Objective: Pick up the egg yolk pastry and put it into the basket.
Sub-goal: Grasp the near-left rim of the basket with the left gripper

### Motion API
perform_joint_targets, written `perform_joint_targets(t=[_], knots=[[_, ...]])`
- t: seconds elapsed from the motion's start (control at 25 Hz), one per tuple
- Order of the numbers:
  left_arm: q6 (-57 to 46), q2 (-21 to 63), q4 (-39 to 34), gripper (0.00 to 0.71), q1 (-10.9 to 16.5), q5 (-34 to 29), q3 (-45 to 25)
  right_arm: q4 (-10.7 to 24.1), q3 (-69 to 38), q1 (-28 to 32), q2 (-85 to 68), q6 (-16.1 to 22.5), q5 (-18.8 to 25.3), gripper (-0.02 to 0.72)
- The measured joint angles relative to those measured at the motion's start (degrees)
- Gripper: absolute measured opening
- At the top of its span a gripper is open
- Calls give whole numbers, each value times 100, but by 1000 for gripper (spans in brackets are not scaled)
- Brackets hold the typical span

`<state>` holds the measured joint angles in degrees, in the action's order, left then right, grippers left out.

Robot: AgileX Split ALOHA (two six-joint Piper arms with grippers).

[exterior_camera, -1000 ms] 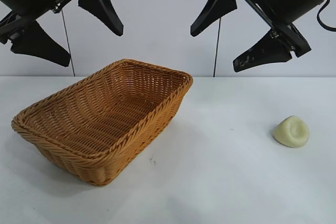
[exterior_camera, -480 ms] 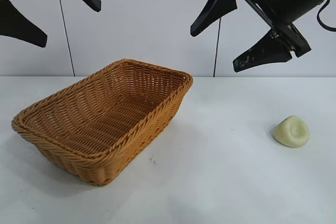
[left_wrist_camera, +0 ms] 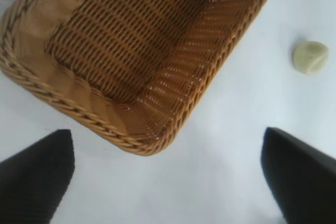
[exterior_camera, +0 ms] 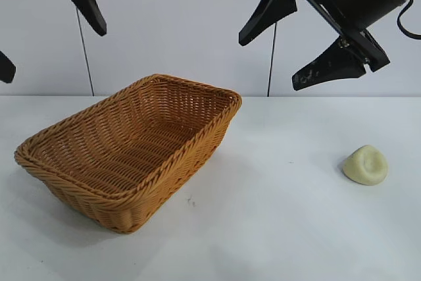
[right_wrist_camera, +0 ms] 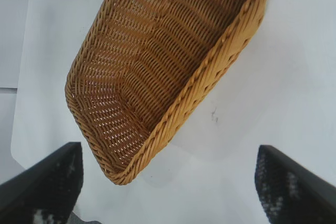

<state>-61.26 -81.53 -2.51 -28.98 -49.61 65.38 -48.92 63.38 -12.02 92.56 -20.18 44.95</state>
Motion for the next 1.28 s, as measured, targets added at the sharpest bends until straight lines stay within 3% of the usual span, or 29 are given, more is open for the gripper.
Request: perform_joint_targets(t=[0.24,0.48,0.64,0.88,1.04,1.28], knots=[[-742,-299,31,689,50,-98,0,0,0,0,0,0,6,636],[-626,-802,700,689,517,-139,0,0,0,0,0,0,6,636],[-634,-946,723,689,642,-62,-91,0,0,0,0,0,10,636],[-696,-1077,956,689,641,368,-636,0,0,0,0,0,12,636],[-839,-1090,1242,689,641,992,-983,0,0,0,0,0,12,636],[-897,-1189,1268,680,643,1392,-1127,0,0,0,0,0,17,636]])
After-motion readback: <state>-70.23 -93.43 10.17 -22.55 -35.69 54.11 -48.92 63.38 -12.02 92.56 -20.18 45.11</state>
